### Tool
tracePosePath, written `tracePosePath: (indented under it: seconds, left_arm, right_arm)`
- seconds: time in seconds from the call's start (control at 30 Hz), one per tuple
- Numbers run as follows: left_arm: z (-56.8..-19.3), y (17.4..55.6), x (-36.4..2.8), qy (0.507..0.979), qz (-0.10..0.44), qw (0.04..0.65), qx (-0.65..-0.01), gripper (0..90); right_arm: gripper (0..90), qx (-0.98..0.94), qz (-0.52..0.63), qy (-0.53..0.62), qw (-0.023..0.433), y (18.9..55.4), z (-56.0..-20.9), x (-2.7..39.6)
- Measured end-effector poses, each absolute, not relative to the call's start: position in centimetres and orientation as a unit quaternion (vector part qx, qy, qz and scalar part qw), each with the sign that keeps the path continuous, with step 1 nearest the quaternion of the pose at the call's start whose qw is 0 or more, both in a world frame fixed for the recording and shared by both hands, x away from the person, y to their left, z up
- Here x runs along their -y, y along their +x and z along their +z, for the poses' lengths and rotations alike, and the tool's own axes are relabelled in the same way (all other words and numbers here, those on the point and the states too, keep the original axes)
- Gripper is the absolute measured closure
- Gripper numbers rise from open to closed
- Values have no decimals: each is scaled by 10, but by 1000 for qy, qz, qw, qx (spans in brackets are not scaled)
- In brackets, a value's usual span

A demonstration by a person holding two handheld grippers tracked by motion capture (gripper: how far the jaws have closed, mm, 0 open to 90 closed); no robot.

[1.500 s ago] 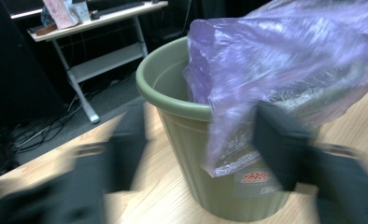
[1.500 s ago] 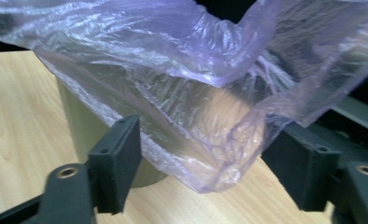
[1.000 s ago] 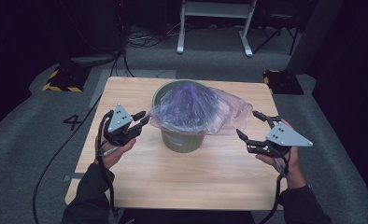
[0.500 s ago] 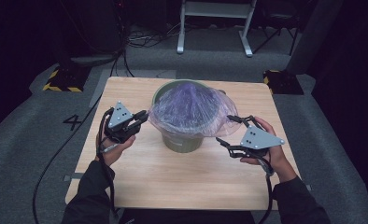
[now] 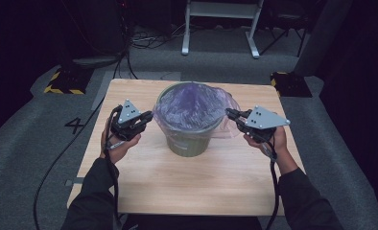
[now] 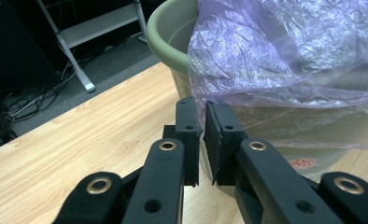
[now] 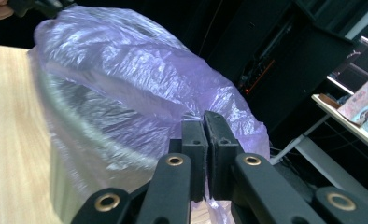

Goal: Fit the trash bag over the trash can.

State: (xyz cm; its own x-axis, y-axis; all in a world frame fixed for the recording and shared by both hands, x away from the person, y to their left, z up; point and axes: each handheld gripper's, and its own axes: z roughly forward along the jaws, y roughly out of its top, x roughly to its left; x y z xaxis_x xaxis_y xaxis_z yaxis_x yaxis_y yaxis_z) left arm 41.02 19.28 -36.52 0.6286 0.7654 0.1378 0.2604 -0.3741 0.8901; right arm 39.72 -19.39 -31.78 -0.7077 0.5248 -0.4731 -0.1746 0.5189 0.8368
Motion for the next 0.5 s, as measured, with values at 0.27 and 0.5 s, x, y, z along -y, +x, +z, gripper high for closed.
tracePosePath:
  seconds: [0.27, 0.5]
  left_arm:
    - [-370, 424, -189, 792, 266, 438, -332, 871]
    - [-375, 435, -184, 804, 255, 422, -333, 894]
  right_arm:
    - [894, -783, 484, 155, 358, 427, -309, 184]
    - [894, -784, 468, 193, 359, 456, -314, 176]
